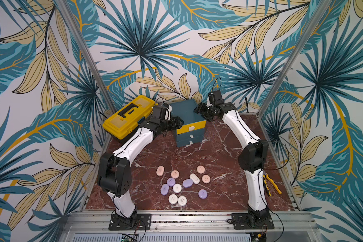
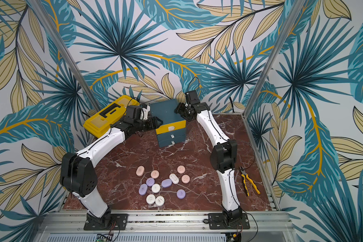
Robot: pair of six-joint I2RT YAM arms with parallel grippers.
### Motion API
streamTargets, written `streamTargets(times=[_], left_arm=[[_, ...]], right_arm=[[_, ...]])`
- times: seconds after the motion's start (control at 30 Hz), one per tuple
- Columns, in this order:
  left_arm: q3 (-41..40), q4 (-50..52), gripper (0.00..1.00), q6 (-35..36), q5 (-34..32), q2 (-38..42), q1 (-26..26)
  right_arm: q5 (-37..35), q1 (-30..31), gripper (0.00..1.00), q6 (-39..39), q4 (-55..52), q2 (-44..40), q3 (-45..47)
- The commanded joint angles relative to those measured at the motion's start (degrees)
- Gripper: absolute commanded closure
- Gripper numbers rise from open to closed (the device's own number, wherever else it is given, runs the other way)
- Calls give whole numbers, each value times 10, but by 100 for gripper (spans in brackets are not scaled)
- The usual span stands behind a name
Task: Put the bluetooth earphones in the drawer according to color
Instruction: Move the storage box to the center of the board.
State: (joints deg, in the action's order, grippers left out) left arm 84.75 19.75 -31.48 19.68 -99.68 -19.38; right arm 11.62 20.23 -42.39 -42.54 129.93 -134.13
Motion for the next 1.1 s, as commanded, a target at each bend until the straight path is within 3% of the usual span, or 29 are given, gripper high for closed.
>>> streamTargets(times=[0.0,0.33,0.57,0.8,0.93,1.07], left_arm=[[-15,-51,24,8,86,20,-2],[-18,-46,23,9,94,23,10],[-21,-23,17,9,93,47,10],[-26,-8,16,19,91,58,10],[-36,-11,18,22,94,56,10],[-47,-14,19,20,96,55,10]], right_arm=[[105,66,27,-23,-33,45,-13],[99,75,27,-24,-50,72,-63],[23,74,17,6,-78,13,-45],[-124,74,4,20,-72,-153,106],[-144,72,1,14,-24,-234,217],[-151,64,1,9,-19,-271,264]])
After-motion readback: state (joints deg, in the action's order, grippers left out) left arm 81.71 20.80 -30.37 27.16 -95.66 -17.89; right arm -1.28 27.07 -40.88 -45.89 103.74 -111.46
